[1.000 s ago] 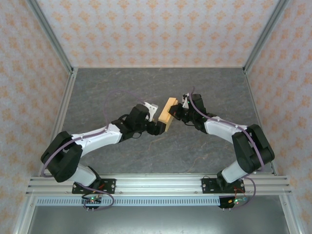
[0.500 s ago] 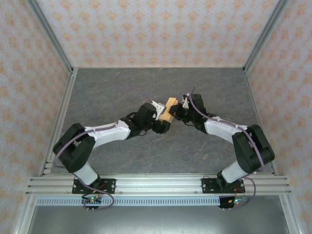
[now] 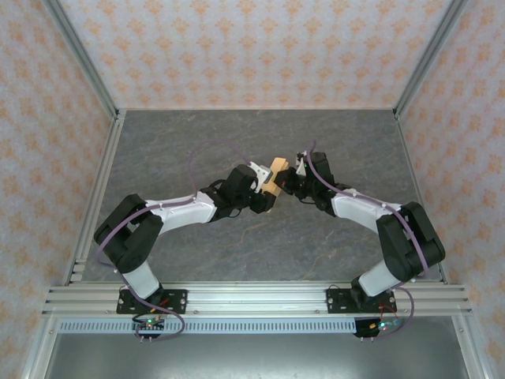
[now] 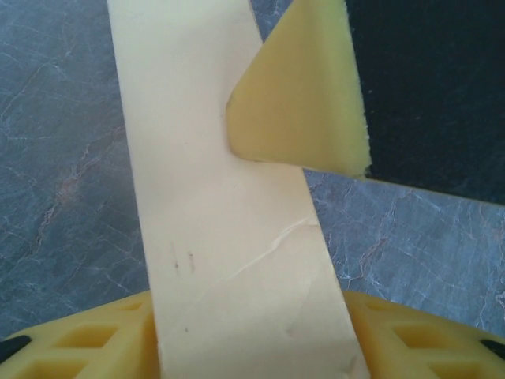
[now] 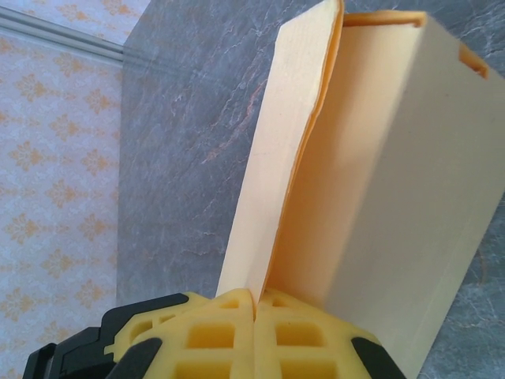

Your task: Fold the paper box

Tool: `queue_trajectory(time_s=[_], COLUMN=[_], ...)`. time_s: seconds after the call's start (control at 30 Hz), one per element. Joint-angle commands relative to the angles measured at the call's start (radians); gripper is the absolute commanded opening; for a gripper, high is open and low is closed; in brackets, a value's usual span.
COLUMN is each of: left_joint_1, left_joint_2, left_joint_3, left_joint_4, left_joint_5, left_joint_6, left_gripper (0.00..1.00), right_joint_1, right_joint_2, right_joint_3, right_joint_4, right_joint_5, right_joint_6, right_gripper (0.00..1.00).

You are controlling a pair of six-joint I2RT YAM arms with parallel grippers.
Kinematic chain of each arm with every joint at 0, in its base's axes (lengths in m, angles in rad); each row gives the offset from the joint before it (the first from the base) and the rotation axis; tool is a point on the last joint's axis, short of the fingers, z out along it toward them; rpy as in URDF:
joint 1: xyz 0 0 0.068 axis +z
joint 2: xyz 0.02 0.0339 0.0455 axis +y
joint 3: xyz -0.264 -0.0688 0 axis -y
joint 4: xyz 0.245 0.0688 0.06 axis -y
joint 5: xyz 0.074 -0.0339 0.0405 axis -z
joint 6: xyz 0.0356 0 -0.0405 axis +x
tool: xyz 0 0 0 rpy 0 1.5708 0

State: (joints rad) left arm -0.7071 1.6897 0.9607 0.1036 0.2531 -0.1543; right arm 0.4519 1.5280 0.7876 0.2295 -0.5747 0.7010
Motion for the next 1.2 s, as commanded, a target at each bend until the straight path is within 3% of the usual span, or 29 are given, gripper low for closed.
queue_trajectory(time_s=[0.0, 0.13, 0.33, 0.53, 0.77, 0.9, 1.0, 1.17], left_joint_1=[-0.005, 0.001, 0.030, 0.091, 0.194, 0.226, 0.252, 0.282], left_joint_2=[0.002, -0.006, -0.058, -0.143, -0.188, -0.162, -0.124, -0.102], left_joint_3=[0.017, 0.009, -0.014, 0.001, 0.066, 0.142, 0.193, 0.202], left_joint_4=[0.015, 0.002, -0.038, -0.167, -0.351, -0.528, -0.661, -0.679], left_joint_5=[-0.018, -0.018, 0.009, 0.129, 0.359, 0.415, 0.489, 0.580], left_joint_6=[0.035, 0.062, 0.151, 0.307, 0.508, 0.667, 0.833, 0.966], left_gripper=[0.51, 0.47, 0.43, 0.38, 0.38, 0.40, 0.40, 0.39], right_joint_1=[0.003, 0.003, -0.009, -0.032, -0.056, -0.058, -0.057, -0.022], right_joint_2=[-0.006, -0.021, -0.115, -0.277, -0.389, -0.387, -0.414, -0.450], right_joint_3=[0.004, 0.015, 0.043, 0.112, 0.137, 0.116, 0.049, -0.031], right_joint_4=[-0.096, -0.107, -0.194, -0.422, -0.560, -0.547, -0.488, -0.434], right_joint_5=[0.058, 0.056, 0.071, 0.140, 0.256, 0.226, 0.118, 0.134], right_joint_6=[-0.042, -0.045, -0.103, -0.384, -0.667, -0.760, -0.848, -0.920], right_gripper=[0.00, 0.03, 0.18, 0.35, 0.42, 0.44, 0.46, 0.47])
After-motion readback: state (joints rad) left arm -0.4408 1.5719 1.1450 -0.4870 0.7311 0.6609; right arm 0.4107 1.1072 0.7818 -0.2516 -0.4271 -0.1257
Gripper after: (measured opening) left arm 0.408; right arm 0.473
